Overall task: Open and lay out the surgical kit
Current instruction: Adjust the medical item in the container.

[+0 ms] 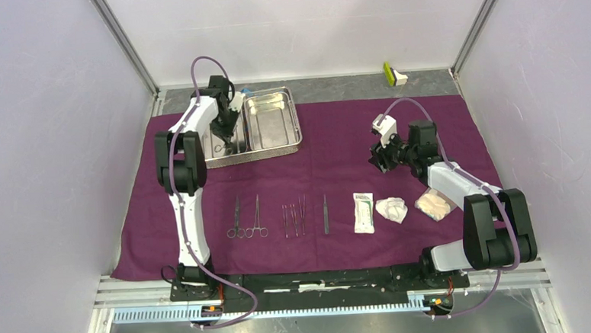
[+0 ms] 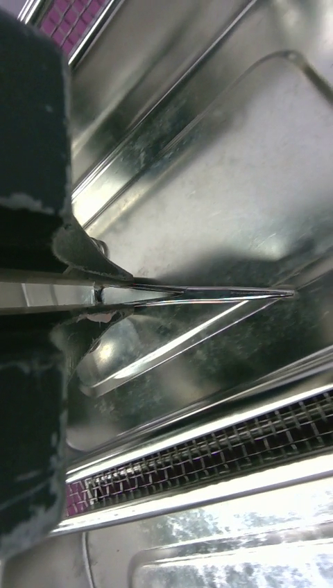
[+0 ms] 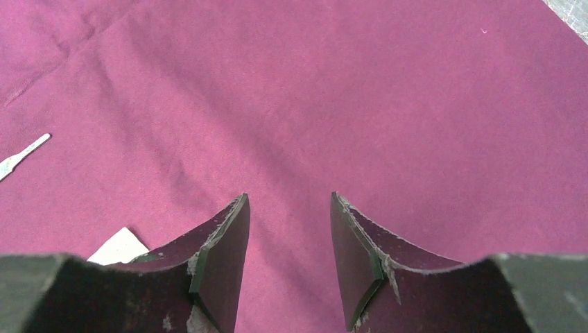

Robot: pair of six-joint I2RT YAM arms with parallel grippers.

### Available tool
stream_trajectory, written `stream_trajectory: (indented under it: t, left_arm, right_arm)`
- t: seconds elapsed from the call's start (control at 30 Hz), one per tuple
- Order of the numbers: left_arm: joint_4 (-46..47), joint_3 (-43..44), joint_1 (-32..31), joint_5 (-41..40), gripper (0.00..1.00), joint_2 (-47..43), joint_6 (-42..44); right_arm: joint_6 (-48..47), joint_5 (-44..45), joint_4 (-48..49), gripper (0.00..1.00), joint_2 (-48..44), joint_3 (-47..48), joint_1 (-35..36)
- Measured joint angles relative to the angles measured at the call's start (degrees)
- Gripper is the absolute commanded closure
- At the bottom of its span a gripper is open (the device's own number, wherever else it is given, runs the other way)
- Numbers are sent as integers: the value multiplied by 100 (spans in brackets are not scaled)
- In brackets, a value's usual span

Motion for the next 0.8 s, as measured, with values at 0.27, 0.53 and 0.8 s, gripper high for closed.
stream_trajectory:
  t: [0.27, 0.53, 0.8]
  left_arm:
    - [31, 420, 74, -37, 98, 249, 90]
    - [42, 525, 138, 48, 85, 295, 109]
    - [42, 400, 219, 343, 56, 138, 402]
  right_arm:
    - [0, 0, 0, 47, 0, 2, -2]
    - [0, 0, -2, 47, 0, 2, 0]
    - [0, -2, -2, 47, 0, 2, -2]
